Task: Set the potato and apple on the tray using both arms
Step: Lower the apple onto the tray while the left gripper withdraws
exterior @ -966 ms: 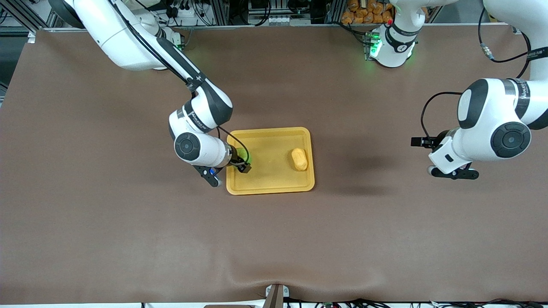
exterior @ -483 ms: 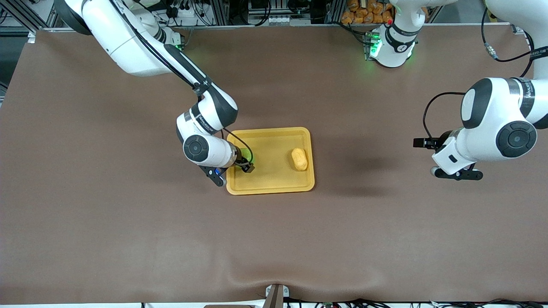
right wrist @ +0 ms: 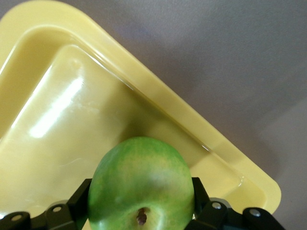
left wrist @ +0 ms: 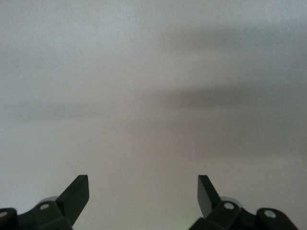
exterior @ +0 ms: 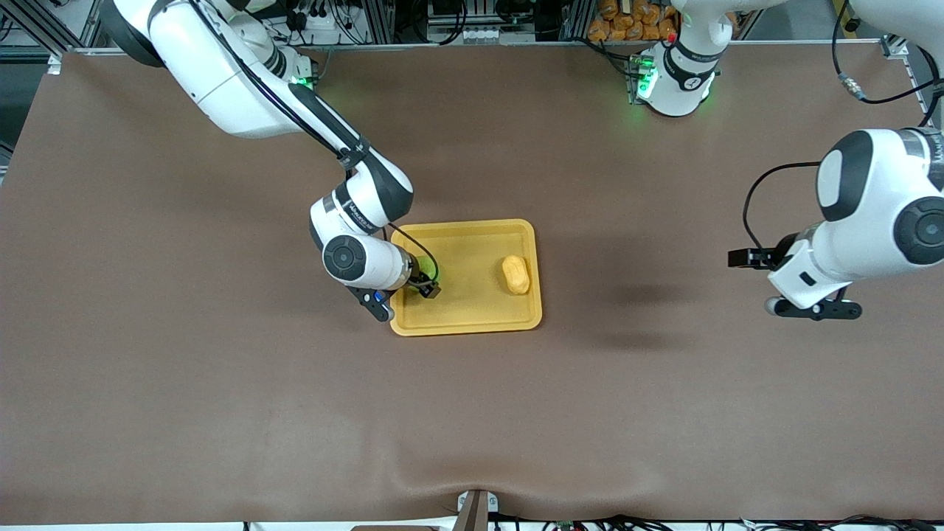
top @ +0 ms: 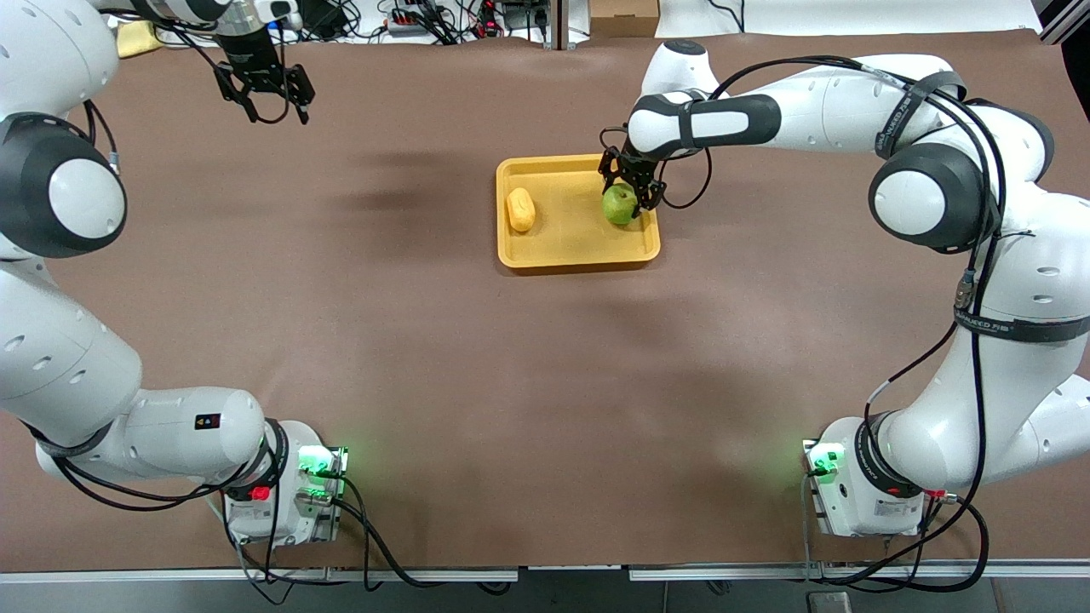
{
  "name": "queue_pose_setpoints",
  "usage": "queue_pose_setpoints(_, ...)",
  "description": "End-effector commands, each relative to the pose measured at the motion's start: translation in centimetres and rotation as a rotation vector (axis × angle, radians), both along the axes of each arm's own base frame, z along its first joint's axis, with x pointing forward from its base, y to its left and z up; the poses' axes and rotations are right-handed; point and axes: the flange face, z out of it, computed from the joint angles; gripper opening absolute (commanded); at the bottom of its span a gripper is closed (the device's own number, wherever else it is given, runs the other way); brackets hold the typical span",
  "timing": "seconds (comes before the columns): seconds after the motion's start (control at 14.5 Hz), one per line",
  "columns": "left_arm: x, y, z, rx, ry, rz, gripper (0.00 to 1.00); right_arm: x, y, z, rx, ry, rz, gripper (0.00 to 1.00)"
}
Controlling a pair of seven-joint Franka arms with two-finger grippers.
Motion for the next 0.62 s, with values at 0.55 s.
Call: queue_pose_setpoints(0.55,-6.1,-3.0,13.3,0.014,-0.218,-0.072,1.0,0.6,-0.2,0.6,-0.027,0.014,0.001,1.0)
